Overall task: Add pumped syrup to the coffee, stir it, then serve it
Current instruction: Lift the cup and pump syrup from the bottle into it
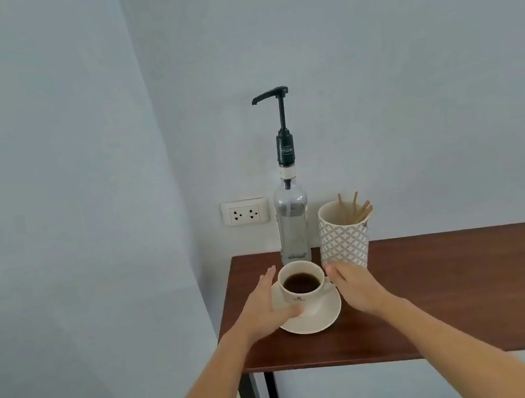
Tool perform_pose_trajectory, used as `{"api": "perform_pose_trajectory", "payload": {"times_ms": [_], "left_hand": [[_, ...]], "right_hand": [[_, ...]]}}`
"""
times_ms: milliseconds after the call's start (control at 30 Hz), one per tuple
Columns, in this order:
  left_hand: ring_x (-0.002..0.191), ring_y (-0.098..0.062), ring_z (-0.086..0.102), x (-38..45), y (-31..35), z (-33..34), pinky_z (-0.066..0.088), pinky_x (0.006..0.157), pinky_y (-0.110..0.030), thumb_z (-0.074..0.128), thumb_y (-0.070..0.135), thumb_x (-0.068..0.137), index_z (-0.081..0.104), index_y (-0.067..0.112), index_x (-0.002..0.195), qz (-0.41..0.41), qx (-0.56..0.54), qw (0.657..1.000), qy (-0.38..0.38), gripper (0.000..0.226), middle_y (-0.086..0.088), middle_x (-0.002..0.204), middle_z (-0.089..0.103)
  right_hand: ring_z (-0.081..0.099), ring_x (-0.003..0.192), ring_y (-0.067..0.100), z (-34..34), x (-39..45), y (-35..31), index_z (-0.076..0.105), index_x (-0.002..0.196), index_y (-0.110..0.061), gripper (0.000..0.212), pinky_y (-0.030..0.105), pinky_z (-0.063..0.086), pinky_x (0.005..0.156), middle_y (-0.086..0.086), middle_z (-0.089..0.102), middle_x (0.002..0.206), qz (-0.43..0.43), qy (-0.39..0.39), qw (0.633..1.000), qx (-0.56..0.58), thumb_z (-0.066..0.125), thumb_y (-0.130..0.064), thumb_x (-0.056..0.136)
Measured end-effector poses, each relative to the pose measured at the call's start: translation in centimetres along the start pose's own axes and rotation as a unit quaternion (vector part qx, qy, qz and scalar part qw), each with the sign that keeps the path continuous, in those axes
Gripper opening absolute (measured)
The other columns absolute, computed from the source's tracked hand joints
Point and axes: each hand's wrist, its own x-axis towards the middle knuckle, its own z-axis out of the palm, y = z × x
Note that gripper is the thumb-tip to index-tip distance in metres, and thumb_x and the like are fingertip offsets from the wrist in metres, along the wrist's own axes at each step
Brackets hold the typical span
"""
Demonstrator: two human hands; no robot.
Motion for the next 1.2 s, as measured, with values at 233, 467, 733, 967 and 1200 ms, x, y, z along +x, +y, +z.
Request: {"api": "perform_pose_trajectory", "payload": {"times_ms": [233,467,733,967,1200], "left_hand": [[0.129,0.0,0.053,1.1,0.2,3.7,0.034,0.118,-0.041,0.091,0.05,0.061,0.043,0.05,0.133,0.029,-0.059,0.99,0.125,0.087,0.026,0.132,0.058],[0.113,0.018,0.05,1.7,0.4,4.5,0.015,0.122,-0.053,0.09,0.056,0.058,0.042,0.049,0.124,0.038,-0.011,0.984,0.176,0.081,0.033,0.119,0.059],[0.105,-0.001,0.067,2.9,2.6,0.0,0.054,0.085,-0.016,0.099,0.027,0.052,0.054,0.028,0.121,0.113,-0.141,0.962,0.203,0.082,0.024,0.109,0.068],[0.099,-0.002,0.069,4.9,6.5,-5.8,0.055,0.081,-0.016,0.099,0.024,0.048,0.057,0.025,0.12,0.157,-0.166,0.951,0.208,0.084,0.01,0.107,0.072],[0.098,-0.008,0.071,7.0,11.2,-10.6,0.057,0.075,-0.021,0.096,0.039,0.038,0.056,0.024,0.123,0.171,-0.223,0.939,0.197,0.095,0.007,0.107,0.072]], "right_hand": [[0.061,0.087,0.014,1.4,0.7,1.8,0.072,0.096,-0.01,0.034,0.023,0.05,0.078,0.003,0.07,0.094,0.045,0.001,0.995,0.088,0.04,-0.015,0.106],[0.072,0.092,0.025,0.7,0.9,1.5,0.071,0.095,0.005,0.031,0.032,0.064,0.08,0.023,0.072,0.096,0.032,-0.007,0.985,0.17,0.044,-0.007,0.104],[0.078,0.079,0.021,-1.6,2.4,-3.0,0.072,0.094,0.001,0.032,0.042,0.065,0.075,0.016,0.077,0.089,0.001,0.03,0.986,0.166,0.047,-0.014,0.105],[0.079,0.077,0.022,-4.6,4.6,-8.7,0.074,0.087,-0.009,0.031,0.043,0.065,0.074,0.012,0.077,0.08,-0.019,0.078,0.982,0.173,0.049,-0.017,0.104],[0.077,0.082,0.021,-9.4,8.8,-13.4,0.074,0.092,-0.01,0.045,0.045,0.061,0.087,0.007,0.08,0.085,-0.031,0.176,0.978,0.109,0.045,-0.042,0.103]]}}
